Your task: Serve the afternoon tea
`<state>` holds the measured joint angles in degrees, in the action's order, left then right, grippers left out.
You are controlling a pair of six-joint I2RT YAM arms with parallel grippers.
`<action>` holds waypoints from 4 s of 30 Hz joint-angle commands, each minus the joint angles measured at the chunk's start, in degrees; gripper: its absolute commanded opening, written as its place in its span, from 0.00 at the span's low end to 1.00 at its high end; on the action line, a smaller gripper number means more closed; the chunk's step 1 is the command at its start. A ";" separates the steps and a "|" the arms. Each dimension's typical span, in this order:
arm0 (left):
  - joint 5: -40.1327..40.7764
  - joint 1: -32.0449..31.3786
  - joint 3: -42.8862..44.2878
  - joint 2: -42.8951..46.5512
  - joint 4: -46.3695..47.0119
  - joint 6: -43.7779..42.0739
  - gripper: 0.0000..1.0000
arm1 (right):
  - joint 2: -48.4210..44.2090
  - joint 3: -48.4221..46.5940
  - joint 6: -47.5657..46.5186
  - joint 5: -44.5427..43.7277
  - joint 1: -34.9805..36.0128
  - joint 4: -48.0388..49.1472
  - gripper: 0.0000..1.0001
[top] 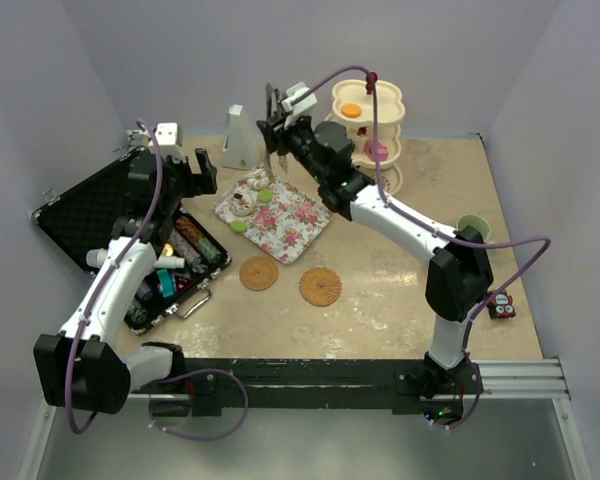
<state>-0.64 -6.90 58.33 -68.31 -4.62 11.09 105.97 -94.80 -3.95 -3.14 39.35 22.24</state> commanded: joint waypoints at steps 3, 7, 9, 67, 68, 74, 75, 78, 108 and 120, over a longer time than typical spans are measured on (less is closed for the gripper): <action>5.57 0.74 -1.46 2.57 3.13 0.77 0.98 | 0.89 6.03 8.33 -4.42 3.71 18.01 0.48; 4.52 0.74 -1.37 2.05 3.13 0.68 0.98 | 5.37 5.51 9.40 -6.43 5.82 20.38 0.52; 3.90 0.74 -1.37 1.78 3.22 0.68 0.98 | 7.66 4.63 9.13 -7.76 6.78 20.83 0.55; 1.44 0.83 -0.49 1.25 2.51 0.60 0.98 | 18.75 -9.79 -13.35 -20.23 11.10 9.41 0.32; 1.44 0.83 -0.49 1.34 2.51 0.60 0.98 | 18.13 -9.00 -15.28 -22.16 11.01 9.14 0.31; 1.44 0.83 -0.49 1.52 2.60 0.68 0.98 | 14.62 -2.85 -20.57 -27.62 8.73 8.79 0.30; 1.44 0.83 -0.49 1.52 2.60 0.68 0.98 | 13.83 -1.71 -20.84 -28.06 8.20 9.05 0.29; 1.26 0.83 -0.58 1.52 2.69 0.77 0.98 | 12.33 0.93 -21.80 -29.12 6.53 9.40 0.29; 0.91 0.83 -0.49 0.82 2.78 0.95 0.98 | 12.33 3.14 -24.97 -27.54 -2.35 8.87 0.38; -0.50 0.83 -0.41 0.55 2.69 0.95 0.98 | 13.03 2.43 -24.44 -27.36 -2.53 8.08 0.59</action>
<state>-0.12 -6.37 57.19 -67.70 -3.95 11.42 120.25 -89.56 -28.10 -30.41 37.28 27.79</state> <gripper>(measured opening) 0.980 0.565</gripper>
